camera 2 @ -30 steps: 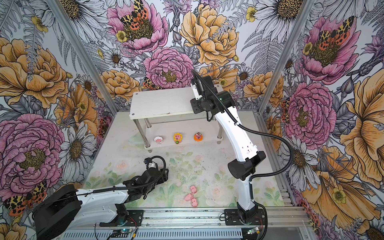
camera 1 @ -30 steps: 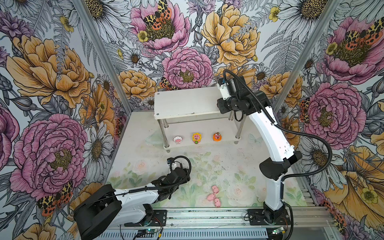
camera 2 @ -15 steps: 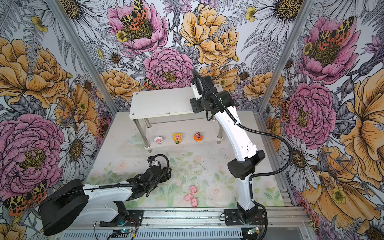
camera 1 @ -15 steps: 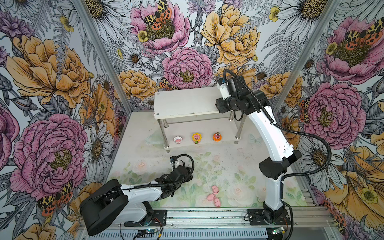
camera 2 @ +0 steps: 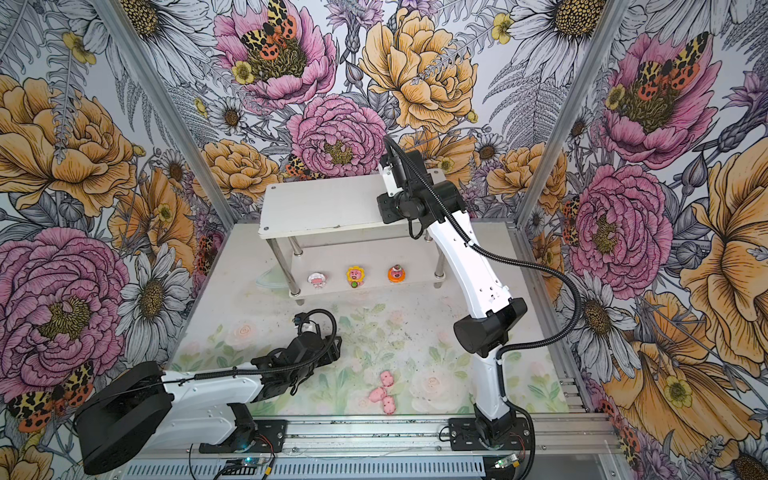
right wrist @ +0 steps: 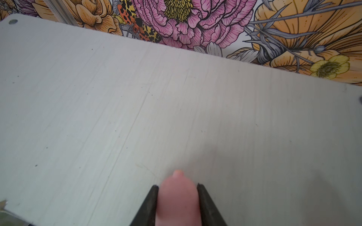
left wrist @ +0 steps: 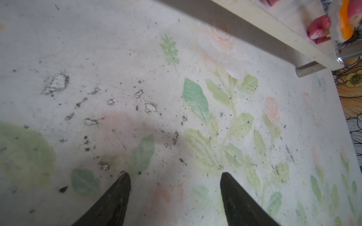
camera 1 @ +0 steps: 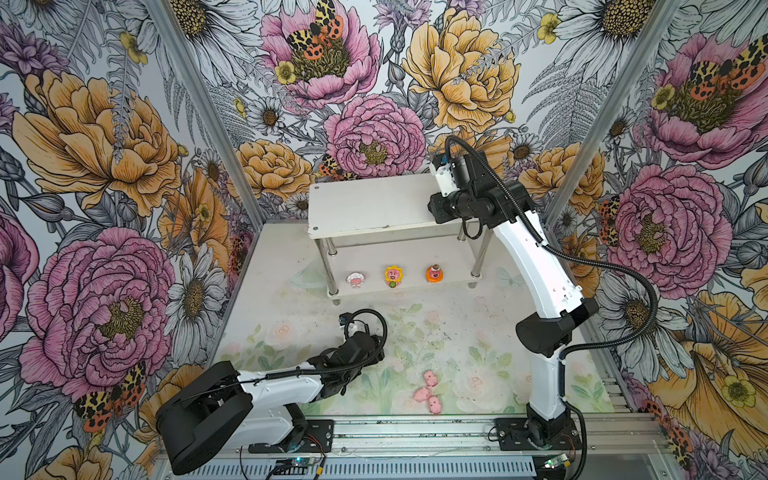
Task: Place and organize the plastic toys onto the shelf
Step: 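Lower the pink pig onto the shelf top beside the other pig, open right gripper, then move the right gripper back down over the pink pigs near the robot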
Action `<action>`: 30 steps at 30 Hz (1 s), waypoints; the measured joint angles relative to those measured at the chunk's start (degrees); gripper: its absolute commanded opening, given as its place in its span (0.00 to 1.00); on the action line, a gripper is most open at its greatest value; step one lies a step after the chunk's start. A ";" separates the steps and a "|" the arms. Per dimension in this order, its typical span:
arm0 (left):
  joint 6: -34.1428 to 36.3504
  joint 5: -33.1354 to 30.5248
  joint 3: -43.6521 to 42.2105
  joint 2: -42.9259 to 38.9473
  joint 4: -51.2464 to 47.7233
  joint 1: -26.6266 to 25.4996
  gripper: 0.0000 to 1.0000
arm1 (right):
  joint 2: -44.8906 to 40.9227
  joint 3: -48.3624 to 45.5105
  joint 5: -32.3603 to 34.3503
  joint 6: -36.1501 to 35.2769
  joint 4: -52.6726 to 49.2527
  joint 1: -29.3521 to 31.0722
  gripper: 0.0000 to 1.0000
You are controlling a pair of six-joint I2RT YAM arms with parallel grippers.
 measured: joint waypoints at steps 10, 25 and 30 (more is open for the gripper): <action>0.00 0.02 0.00 -0.02 -0.07 0.35 0.75 | -0.50 -1.29 0.61 1.44 0.90 -0.04 0.32; 0.00 0.24 -0.15 -1.64 -1.40 0.35 0.75 | -1.36 -2.43 1.66 3.67 1.53 -0.09 0.53; 0.00 0.22 -0.22 -6.16 -3.98 0.35 0.75 | -3.69 -4.44 1.68 4.74 0.28 -0.09 0.54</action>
